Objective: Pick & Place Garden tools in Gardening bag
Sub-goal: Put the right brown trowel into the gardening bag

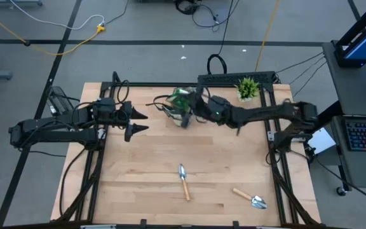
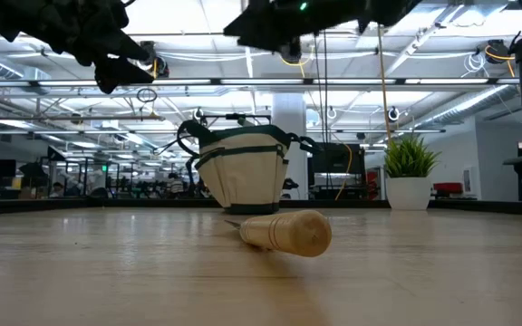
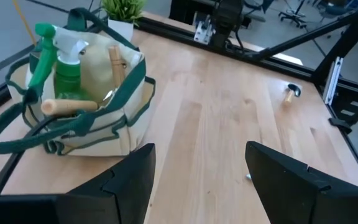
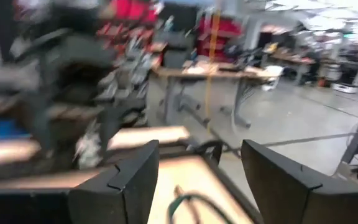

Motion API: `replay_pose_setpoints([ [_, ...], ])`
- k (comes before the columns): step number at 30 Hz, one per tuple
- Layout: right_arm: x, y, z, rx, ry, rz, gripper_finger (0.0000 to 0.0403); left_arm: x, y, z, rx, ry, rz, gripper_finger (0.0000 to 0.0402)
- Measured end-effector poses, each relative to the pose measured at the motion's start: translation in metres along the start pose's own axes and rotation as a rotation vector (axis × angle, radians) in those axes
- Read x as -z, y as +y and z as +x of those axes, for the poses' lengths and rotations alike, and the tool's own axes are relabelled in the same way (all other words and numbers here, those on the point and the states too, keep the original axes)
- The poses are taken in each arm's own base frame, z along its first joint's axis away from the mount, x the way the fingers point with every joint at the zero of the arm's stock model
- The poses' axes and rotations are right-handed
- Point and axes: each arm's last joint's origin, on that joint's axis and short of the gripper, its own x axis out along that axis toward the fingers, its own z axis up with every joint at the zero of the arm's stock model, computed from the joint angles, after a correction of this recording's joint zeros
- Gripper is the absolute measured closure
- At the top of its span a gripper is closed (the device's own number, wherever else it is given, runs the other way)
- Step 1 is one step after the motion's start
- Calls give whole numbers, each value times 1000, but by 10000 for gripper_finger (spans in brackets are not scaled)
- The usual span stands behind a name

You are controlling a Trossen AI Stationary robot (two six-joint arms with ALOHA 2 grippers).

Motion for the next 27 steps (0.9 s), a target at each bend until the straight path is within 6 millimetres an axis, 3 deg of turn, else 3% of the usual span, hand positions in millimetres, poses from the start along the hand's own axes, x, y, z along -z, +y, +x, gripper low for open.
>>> replay_pose_setpoints([
  [7,-27,30,-56,-67,206,-124,198,0,0,0,1,-4,6,144],
  [16,-41,56,-117,-128,369,-93,196,0,0,0,0,-4,9,144],
  [27,-23,86,-166,-377,681,-2,195,0,0,0,-3,-5,8,144],
])
